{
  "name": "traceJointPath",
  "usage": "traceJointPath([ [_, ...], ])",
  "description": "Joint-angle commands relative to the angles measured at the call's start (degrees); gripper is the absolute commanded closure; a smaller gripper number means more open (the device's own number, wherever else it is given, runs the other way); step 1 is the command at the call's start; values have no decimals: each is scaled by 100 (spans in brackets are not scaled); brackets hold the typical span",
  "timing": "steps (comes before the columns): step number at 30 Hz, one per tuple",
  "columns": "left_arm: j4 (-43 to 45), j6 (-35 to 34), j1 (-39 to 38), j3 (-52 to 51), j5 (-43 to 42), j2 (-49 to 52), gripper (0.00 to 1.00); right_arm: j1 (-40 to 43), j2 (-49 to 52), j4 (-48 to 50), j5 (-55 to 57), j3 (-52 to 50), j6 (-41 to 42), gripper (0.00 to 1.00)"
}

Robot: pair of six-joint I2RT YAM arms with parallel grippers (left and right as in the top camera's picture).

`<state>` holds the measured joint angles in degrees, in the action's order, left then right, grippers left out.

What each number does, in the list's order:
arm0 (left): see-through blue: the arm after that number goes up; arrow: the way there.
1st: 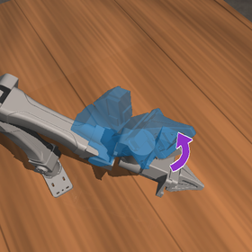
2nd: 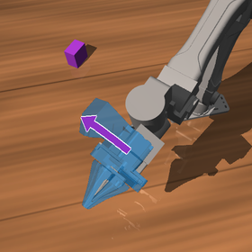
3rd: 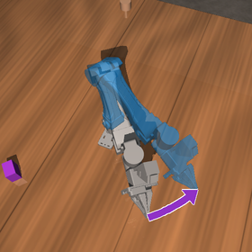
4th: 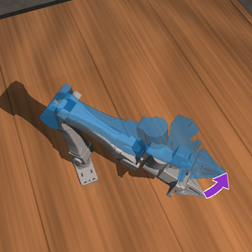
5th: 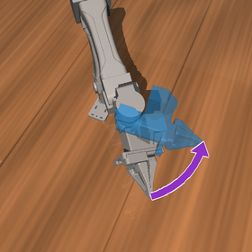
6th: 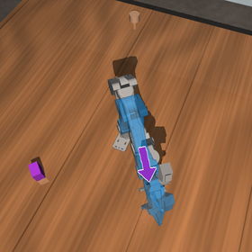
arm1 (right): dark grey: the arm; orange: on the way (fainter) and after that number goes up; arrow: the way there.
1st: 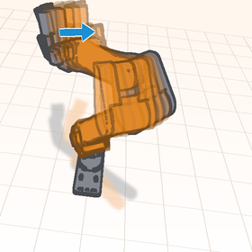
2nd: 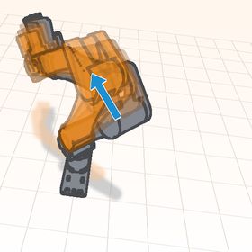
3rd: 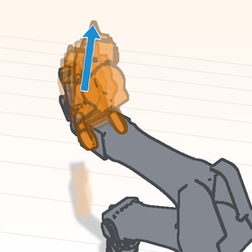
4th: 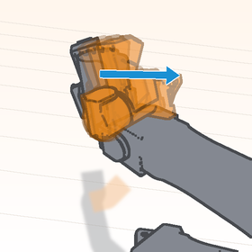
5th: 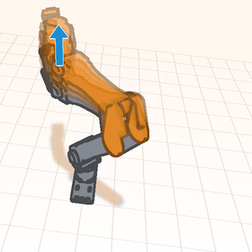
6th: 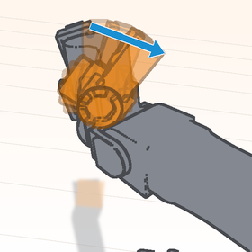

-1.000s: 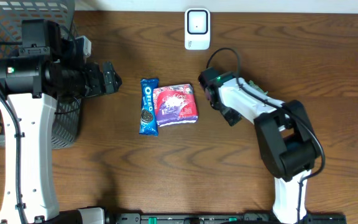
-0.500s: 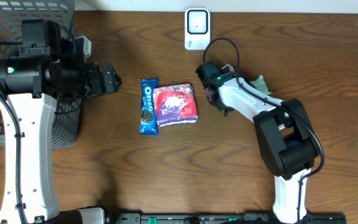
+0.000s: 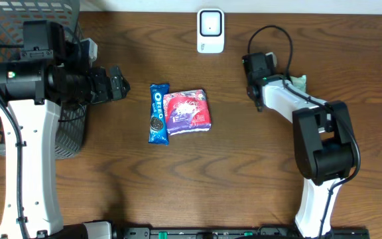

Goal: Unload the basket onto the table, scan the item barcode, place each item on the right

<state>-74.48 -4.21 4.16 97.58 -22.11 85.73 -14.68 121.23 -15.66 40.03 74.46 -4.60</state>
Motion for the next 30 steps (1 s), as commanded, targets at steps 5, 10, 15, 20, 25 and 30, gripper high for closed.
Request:
traceJointPath([
  [5, -7, 74, -11, 15, 31, 22, 2, 271, 83, 402, -769, -452, -566, 70],
  [10, -7, 74, -11, 15, 31, 22, 2, 350, 81, 380, -782, -448, 0, 99],
  [15, -7, 74, -11, 15, 33, 22, 2, 350, -170, 142, -787, -350, 289, 99],
  [20, -9, 76, -11, 15, 33, 22, 2, 358, -885, -166, -1410, -179, 573, 99],
  [25, -7, 74, -11, 15, 33, 22, 2, 568, -1884, -396, -3134, -118, 1130, 99],
  [30, -9, 74, -11, 15, 33, 22, 2, 1051, -2577, -566, -5327, -118, 2079, 99],
])
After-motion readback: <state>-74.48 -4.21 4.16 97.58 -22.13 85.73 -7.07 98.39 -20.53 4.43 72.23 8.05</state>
